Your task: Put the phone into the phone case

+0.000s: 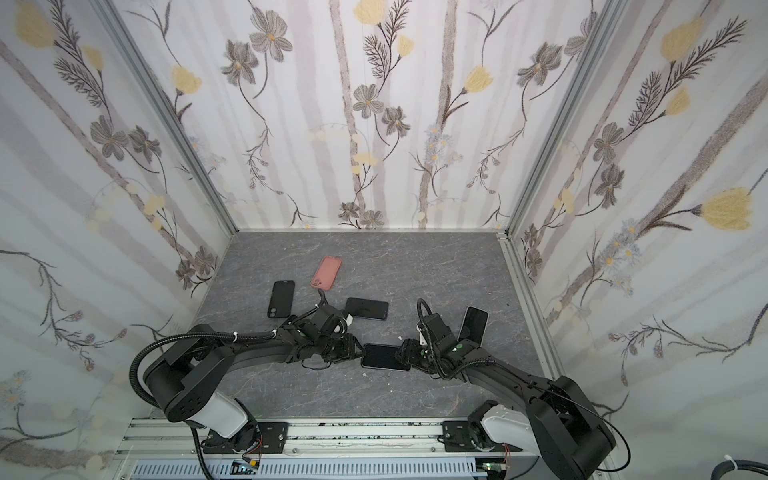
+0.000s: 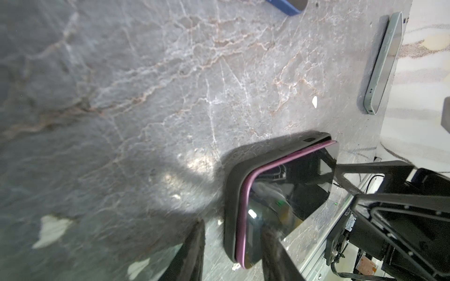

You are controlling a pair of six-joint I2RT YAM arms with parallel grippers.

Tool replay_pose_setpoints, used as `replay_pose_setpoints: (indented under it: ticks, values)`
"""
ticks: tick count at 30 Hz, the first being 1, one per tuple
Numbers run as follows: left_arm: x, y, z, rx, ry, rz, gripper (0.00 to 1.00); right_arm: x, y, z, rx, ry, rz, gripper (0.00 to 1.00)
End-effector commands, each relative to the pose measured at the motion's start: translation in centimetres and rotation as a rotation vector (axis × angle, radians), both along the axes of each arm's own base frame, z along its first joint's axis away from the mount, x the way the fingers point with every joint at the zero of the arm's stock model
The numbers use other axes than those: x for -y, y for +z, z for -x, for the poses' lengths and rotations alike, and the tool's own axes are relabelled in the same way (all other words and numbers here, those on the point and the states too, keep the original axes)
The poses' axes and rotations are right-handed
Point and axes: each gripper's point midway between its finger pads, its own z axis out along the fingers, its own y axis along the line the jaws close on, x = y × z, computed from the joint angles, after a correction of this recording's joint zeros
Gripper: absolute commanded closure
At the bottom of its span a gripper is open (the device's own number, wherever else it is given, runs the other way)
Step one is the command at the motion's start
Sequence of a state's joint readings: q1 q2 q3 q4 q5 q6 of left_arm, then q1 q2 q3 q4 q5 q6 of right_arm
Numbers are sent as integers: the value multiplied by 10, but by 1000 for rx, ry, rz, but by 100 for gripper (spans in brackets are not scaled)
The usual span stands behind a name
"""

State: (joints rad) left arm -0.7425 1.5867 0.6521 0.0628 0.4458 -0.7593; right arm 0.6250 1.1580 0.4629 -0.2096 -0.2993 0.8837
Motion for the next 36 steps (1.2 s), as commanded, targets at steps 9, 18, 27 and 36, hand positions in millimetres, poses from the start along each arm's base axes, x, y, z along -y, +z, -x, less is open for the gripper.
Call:
replay_pose_setpoints:
  ticks: [9, 18, 27, 36]
  values:
    - [-3, -1, 5, -12, -30, -30, 60, 13, -6, 17, -34, 27, 49, 43]
    - [-2, -16, 10, -42, -65, -56, 63, 6, -18, 16, -42, 42, 29, 58]
    - [0, -17, 15, -50, -87, -59, 71, -5, -27, 13, -70, 105, 31, 76]
    - [-5, -12, 13, -21, -65, -89, 72, -1, -27, 11, -71, 134, 95, 76]
